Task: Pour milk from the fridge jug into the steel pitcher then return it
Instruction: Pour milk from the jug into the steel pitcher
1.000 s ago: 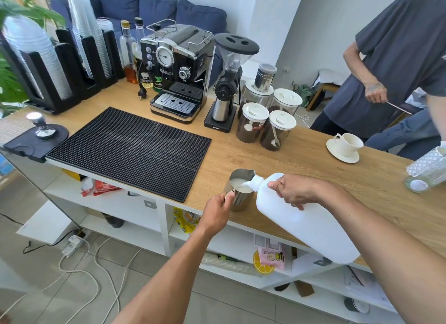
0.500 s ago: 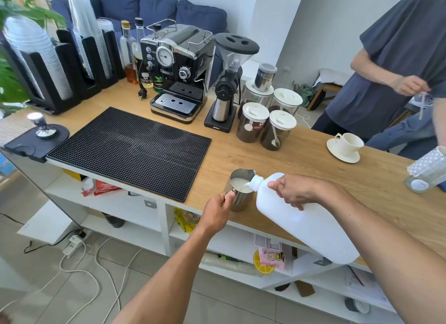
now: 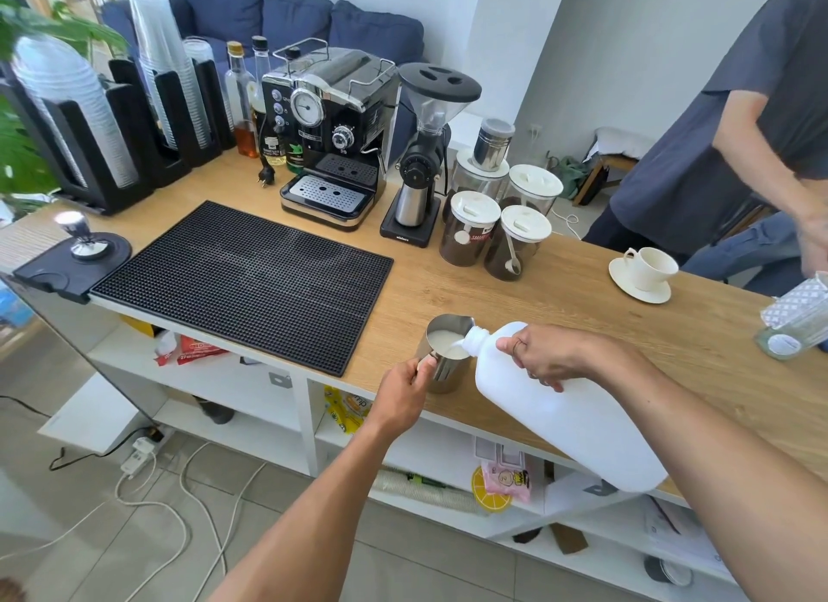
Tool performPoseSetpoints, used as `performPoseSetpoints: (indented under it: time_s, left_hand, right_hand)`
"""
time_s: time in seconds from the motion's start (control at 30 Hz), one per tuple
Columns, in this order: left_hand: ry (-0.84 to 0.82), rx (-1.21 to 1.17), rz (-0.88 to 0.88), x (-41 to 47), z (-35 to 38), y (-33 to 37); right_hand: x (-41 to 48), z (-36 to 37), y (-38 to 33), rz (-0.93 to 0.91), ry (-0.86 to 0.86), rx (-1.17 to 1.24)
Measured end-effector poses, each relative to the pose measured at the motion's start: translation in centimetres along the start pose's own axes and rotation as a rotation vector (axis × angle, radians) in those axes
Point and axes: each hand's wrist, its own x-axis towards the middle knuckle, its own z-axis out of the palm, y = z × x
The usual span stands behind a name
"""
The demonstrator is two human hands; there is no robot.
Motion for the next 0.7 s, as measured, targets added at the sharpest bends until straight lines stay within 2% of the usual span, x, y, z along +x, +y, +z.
performPoseSetpoints:
  time_s: [0.7]
  left_hand:
    - [0.002, -0.004, -0.013, -0.03, 0.08, 0.1]
  right_hand:
    - [-0.1, -0.21, -0.26, 0.004, -0.003, -0.015]
